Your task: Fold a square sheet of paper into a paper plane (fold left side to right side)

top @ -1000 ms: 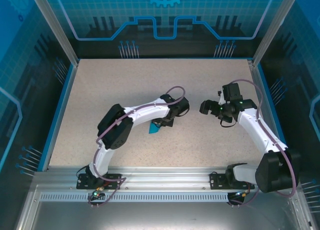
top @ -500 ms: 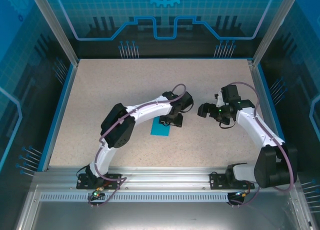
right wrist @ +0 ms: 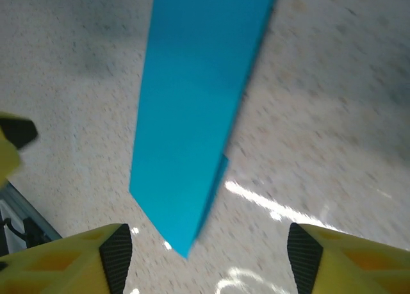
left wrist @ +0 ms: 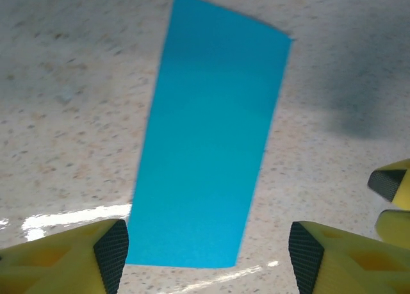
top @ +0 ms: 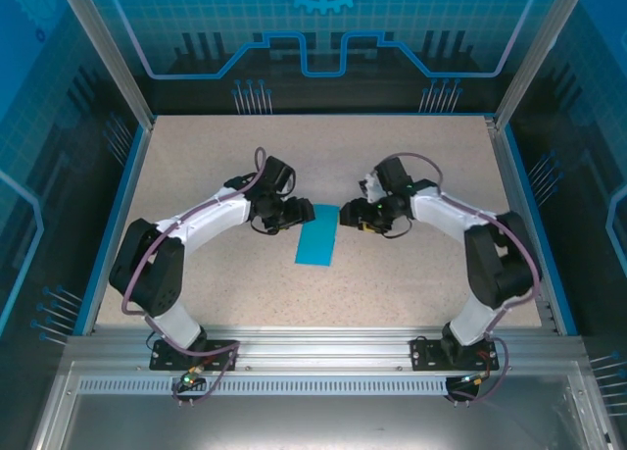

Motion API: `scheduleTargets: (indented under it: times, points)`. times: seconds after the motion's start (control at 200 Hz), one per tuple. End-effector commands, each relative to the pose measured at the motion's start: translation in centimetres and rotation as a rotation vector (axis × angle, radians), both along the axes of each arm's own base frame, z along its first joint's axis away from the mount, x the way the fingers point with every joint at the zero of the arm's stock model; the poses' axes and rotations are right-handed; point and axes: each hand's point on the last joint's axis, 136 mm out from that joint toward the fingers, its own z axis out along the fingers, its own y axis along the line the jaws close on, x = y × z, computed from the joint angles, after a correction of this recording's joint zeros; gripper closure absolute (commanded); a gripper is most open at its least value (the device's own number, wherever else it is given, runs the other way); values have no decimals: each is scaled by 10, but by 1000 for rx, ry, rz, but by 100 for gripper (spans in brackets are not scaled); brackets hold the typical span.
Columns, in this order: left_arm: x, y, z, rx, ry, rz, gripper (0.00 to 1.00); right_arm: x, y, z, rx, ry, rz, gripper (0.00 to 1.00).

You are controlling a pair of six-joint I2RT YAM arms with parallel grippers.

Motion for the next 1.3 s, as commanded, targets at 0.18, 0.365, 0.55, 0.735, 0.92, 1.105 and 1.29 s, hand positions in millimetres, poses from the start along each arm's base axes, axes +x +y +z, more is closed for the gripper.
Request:
scheduleTargets:
  times: [0.18, 0.365, 0.55, 0.735, 0.92, 1.105, 1.29]
  points:
    - [-2, 6, -2, -154, 8, 21, 30, 55, 53, -16, 0, -33, 39, 33]
    - [-4, 8, -10, -153, 25, 16, 30, 69, 59, -34, -30, -8, 47, 32]
    - [-3, 8, -16, -151, 36, 11, 30, 63, 54, -59, -74, 52, 61, 32]
    - [-1, 3, -21, -167, 56, -12, 33, 59, 40, -73, -132, 70, 98, 32]
    - [5, -4, -30, -185, 86, -24, 36, 59, 36, -77, -119, 77, 158, 34]
    - [8, -13, -41, -223, 124, -38, 41, 59, 40, -76, -100, 67, 197, 37]
    - [7, -14, -50, -216, 144, -45, 44, 58, 42, -77, -85, 71, 196, 38]
